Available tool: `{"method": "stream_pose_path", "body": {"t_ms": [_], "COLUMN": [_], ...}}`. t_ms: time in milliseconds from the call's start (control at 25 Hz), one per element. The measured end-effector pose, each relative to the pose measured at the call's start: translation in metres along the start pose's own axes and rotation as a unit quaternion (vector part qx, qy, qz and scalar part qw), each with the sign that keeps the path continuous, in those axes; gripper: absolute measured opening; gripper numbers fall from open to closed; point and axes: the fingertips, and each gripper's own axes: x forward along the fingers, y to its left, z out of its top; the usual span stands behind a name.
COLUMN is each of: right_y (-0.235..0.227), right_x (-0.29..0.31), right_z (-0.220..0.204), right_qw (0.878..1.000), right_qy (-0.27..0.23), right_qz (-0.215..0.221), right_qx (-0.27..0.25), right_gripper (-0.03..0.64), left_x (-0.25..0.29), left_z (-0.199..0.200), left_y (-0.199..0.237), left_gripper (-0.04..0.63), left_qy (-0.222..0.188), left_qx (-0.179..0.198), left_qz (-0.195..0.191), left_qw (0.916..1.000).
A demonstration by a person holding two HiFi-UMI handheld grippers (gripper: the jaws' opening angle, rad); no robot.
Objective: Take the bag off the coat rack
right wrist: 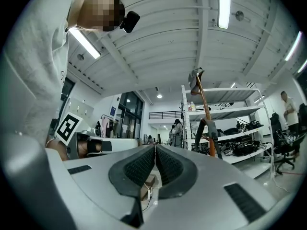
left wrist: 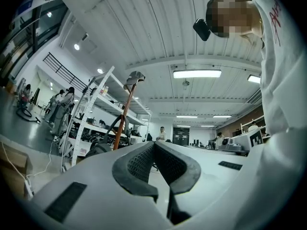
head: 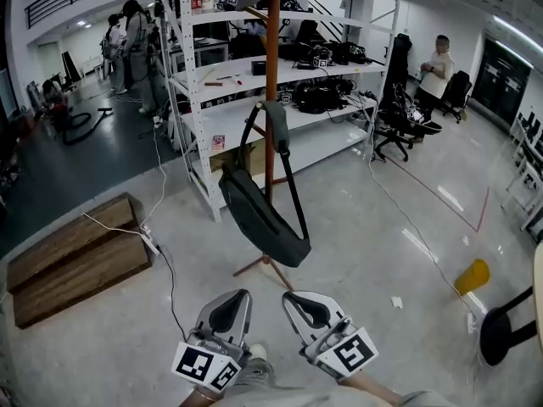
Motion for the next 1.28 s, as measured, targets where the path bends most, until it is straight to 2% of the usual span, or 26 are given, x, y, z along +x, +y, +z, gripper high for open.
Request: {"method": "stream_pose_path", "body": {"t_ms": [320,680,1040,1280], "right_y": [-0.057,-0.093,-0.109,-0.139], "right_x": [0.071,0.117,0.135,0.150], "right_z": [-0.010,-0.007,-0.020,-0.001], "right_qw": [1.000,0.999,0.999,0.998], "right_qy": [0.004,-0.007,0.011,-0.001], "right_qz": [-0.025,-0.047,-0.040,-0.050], "right_qx": [-0.017,-0.006,-0.009,-0.036], "right_gripper": [0.020,0.020,0.020,0.020], "left_x": [0.062,0.112,0.128,0.138], "left_z": [0.016,0.017,0.015,0.018], "left_y": [0.066,0.108,0.130,0.133], "left_gripper": [0.018,0.018,0.018,0.018], "left_qy": [-0.003,0.004,0.000,-0.003], "left_qx": [0.012,0.003,-0.005,-0.006], "left_qz": [-0.021,-0.041,-0.027,-0.014], "left_qw": [0.9997,0.9991,0.9996,0.9999]}}
